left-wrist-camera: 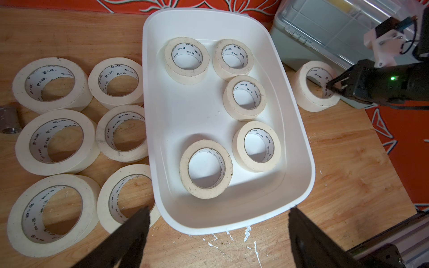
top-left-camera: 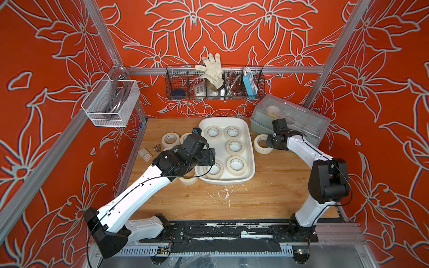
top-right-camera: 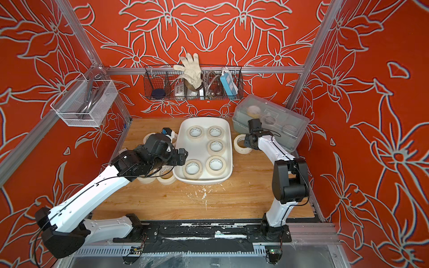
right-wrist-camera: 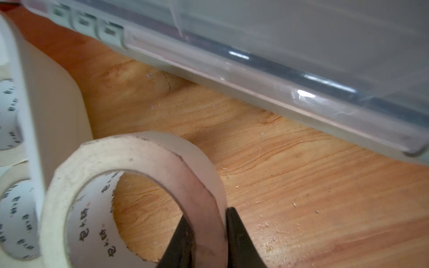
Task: Take out the art tape in the storage box
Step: Place the art tape at the center of the board.
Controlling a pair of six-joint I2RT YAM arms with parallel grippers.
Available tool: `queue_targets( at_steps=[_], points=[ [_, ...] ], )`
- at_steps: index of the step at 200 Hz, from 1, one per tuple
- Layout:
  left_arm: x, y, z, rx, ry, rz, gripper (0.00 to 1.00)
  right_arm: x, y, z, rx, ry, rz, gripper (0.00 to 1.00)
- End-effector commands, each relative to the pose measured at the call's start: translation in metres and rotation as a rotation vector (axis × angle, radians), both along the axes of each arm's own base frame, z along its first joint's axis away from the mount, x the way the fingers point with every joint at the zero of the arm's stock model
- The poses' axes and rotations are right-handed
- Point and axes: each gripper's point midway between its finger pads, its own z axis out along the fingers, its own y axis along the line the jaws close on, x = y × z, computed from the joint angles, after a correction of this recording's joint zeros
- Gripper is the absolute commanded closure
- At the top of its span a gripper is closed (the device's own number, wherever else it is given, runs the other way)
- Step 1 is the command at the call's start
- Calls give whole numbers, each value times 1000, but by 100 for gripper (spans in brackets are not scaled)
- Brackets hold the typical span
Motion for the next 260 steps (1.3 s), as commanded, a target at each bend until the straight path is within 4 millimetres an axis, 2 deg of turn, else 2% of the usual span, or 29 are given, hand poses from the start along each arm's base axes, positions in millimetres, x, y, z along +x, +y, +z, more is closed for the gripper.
queue_targets(
  at_steps=[1, 39, 76, 112, 130, 176, 219, 260],
  points=[
    [0, 1, 0, 10, 7, -8, 9, 23, -5, 2, -6, -61, -37, 100],
    [2, -1, -2, 10, 8, -13, 10, 36, -6, -20, -31, -4, -40, 100],
    [4, -4, -4, 12, 15, -15, 11, 40, -4, -39, -28, 34, -29, 100],
    [7, -8, -5, 13, 18, -19, 12, 38, -1, -50, -19, 60, -21, 89],
    [9, -9, -7, 16, 25, -21, 12, 37, 1, -52, -10, 65, -11, 80],
    [18, -15, -15, -5, 38, 4, 12, 30, -1, -43, -17, 70, 3, 69],
    [38, -22, -21, -7, 52, 40, 12, 20, 1, -18, 8, 33, 13, 58],
    [62, -31, -27, -53, 79, 112, 12, 2, 22, 6, 132, -32, 73, 55]
  ],
)
